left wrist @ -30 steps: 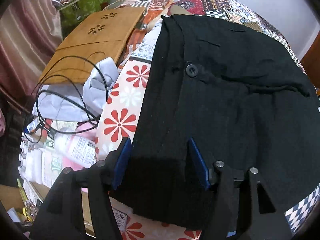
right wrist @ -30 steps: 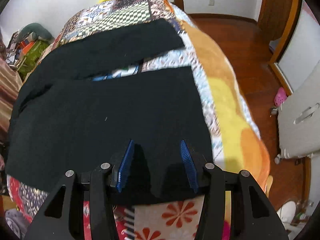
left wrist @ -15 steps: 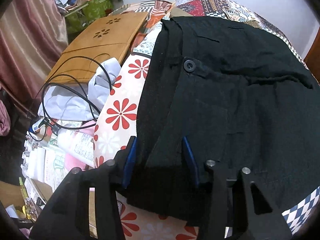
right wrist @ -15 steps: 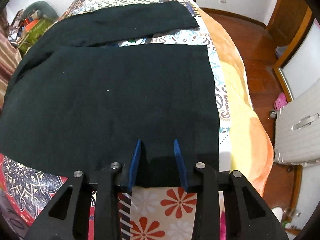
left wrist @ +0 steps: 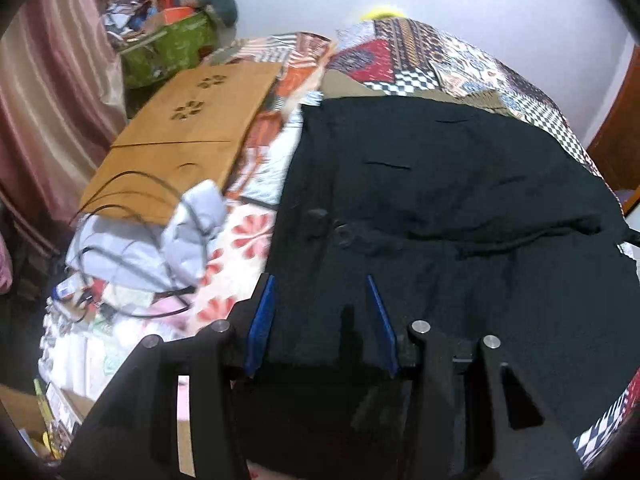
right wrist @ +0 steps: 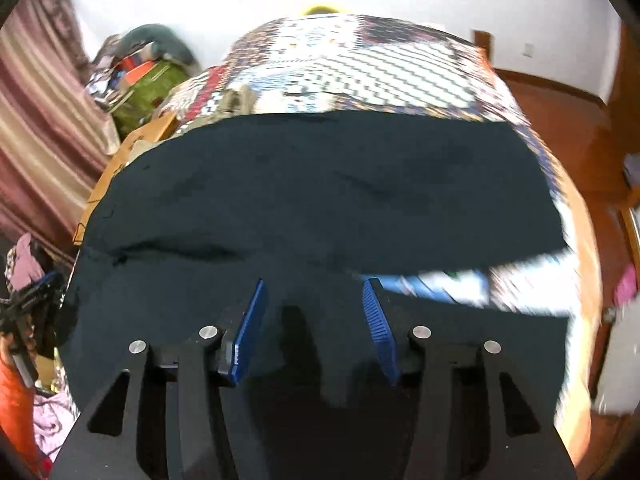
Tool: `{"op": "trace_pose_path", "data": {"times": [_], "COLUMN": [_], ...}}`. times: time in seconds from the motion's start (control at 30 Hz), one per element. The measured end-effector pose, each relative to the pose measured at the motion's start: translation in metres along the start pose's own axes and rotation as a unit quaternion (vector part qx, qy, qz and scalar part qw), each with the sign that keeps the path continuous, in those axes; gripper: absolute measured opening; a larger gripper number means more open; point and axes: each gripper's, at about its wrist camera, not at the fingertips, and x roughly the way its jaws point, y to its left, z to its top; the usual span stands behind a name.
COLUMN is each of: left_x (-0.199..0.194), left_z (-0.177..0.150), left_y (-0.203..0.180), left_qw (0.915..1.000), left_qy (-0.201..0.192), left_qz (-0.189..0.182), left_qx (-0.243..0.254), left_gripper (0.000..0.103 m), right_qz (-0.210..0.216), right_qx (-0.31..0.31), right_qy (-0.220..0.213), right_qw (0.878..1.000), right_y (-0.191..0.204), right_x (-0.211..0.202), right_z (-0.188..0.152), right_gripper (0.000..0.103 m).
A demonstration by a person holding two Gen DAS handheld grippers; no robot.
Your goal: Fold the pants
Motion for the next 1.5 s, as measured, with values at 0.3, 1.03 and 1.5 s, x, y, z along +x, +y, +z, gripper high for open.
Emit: {"op": "trace_pose_path", "data": {"times": [0.3,1.03,1.5], "left_x": [0.057,0.019,0.139], "left_z": [-0.011,0.123,0.164], "left_y": [-0.018,-0.004,0.023], "left_qw": [0.9969,0.9978,0.9995], "left_qy": [0.053,-0.058,0.022], "left_qz": [0.027,-0.007,-0.014], "left_qx": [0.052,0.031,-0.014], "left_gripper": [0.046,0.061,0.063], "right_qz": [-0.041,-0.002,0.017], "right_qx": [-0.025,-0.09,-0.145], "right_qy": [0.042,-0.056,-0.012], "right_qw": [0.998,0.994,0.989], "right_y": [-0.001,0.069,0.11], "right_x": [0.032,-0.014,0.092], "right_z": [-0.019,0.099,0.16], "right_gripper": [0.045,0.053,0.056]}}
